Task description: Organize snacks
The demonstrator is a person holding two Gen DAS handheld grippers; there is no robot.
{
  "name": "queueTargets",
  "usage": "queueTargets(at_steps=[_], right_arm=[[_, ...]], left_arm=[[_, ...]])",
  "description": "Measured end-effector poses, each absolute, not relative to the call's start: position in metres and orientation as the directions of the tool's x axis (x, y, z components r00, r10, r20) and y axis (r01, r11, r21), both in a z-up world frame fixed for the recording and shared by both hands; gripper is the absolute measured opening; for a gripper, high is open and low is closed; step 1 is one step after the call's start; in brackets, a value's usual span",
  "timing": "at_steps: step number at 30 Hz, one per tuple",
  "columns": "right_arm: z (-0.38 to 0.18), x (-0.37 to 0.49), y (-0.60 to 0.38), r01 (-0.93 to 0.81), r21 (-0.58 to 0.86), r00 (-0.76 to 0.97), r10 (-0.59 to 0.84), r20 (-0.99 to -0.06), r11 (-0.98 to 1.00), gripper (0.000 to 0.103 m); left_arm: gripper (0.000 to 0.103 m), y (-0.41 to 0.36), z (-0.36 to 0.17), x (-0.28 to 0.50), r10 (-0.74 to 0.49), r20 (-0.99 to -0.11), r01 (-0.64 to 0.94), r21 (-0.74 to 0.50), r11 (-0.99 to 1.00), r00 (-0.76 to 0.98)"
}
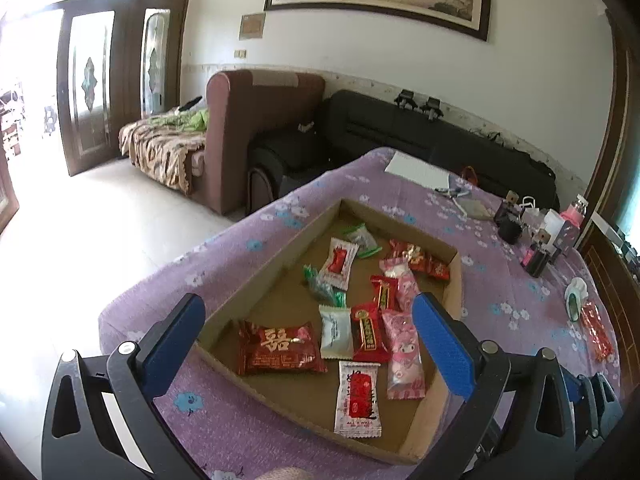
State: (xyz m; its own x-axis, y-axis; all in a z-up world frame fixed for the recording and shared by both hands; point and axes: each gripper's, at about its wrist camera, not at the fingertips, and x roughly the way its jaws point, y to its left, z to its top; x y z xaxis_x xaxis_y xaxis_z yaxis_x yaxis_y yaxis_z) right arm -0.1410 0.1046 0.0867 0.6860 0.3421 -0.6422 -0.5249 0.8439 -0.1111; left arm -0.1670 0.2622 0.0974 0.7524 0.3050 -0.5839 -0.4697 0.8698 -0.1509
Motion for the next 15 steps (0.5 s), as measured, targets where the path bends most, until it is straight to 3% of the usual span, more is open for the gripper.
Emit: queueTargets(at_steps=[15], right_arm=[[0.077,-0.138,0.114,-0.553,-0.105,0.657,0.355,-0.665,0.827,0.087]], left_arm=[[0.103,0.267,0.085,-0.157,0.309,-0.626,-0.484,-0.127,0.866,0.716]])
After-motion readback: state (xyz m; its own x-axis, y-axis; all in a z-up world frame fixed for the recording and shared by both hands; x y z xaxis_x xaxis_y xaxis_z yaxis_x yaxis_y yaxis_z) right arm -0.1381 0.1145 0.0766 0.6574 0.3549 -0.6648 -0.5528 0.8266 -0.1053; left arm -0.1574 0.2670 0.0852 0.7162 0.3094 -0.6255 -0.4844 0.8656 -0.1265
